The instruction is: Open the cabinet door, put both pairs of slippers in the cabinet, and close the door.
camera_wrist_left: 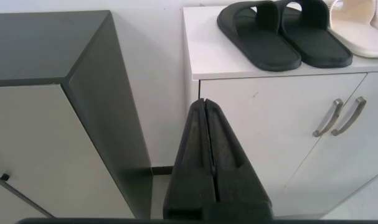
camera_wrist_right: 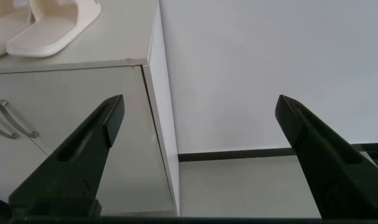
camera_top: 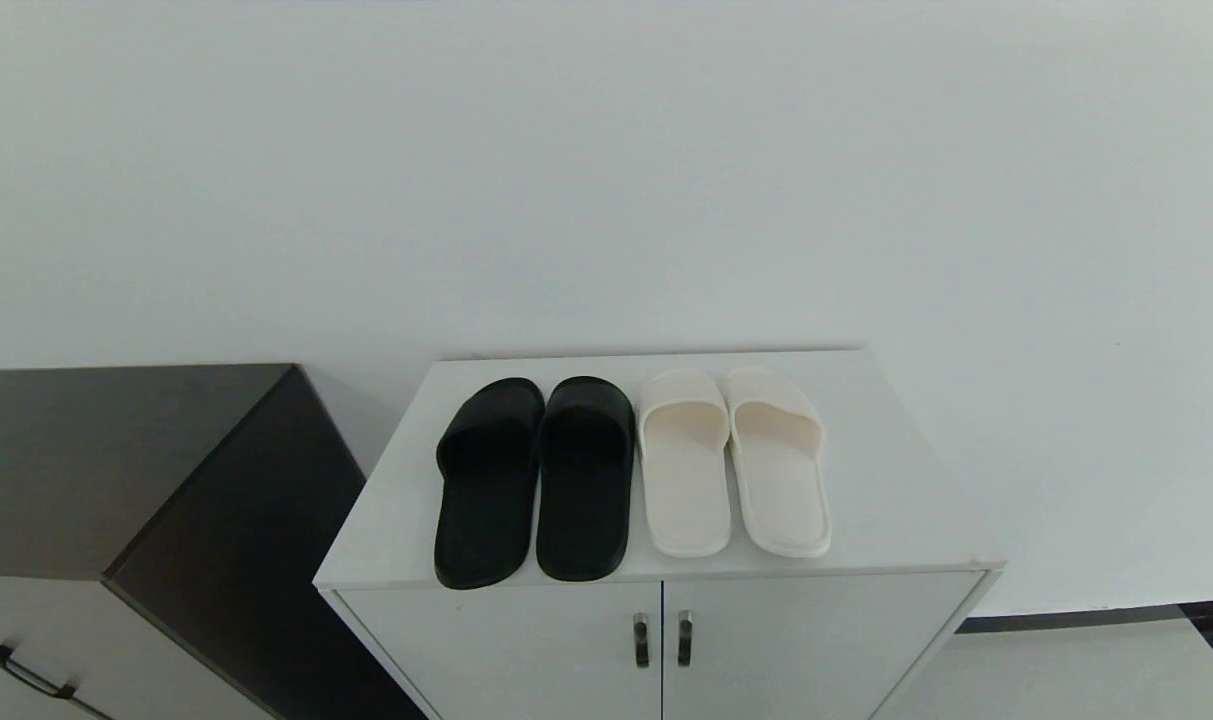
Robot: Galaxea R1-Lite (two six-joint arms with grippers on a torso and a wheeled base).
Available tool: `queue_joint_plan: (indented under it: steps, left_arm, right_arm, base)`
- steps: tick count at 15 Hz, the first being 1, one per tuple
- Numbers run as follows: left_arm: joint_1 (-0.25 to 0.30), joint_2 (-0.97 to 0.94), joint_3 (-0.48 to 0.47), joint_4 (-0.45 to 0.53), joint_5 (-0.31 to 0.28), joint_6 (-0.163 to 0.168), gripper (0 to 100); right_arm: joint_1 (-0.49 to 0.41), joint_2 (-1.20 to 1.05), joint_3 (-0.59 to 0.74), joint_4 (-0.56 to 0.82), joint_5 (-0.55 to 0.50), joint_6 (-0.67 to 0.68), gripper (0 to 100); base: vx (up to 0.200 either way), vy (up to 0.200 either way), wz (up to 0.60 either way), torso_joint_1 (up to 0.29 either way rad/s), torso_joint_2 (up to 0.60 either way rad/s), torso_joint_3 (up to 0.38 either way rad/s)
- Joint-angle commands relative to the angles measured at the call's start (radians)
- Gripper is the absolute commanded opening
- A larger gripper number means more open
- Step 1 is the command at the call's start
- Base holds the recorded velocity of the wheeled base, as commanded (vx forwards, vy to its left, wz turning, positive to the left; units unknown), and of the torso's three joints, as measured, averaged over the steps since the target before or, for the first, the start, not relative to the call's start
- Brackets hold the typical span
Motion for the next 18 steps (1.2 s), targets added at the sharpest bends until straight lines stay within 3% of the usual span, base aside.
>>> queue_joint_plan:
  steps: [1, 18]
  left_arm:
    - [0.0, 0.001, 0.0, 0.0, -0.001, 0.001, 0]
    - [-0.001, 0.001, 0.0, 0.0, -0.001, -0.002, 0]
  right_arm:
    - [0.0, 0.001, 0.0, 0.0, 0.0, -0.001, 100]
    - [0.0, 0.001, -0.003, -0.007, 0.002, -0.07, 100]
  base:
    - [0.0, 0.0, 0.0, 0.0, 0.0, 0.0]
    - [0.0, 0.0, 0.0, 0.0, 0.0, 0.0]
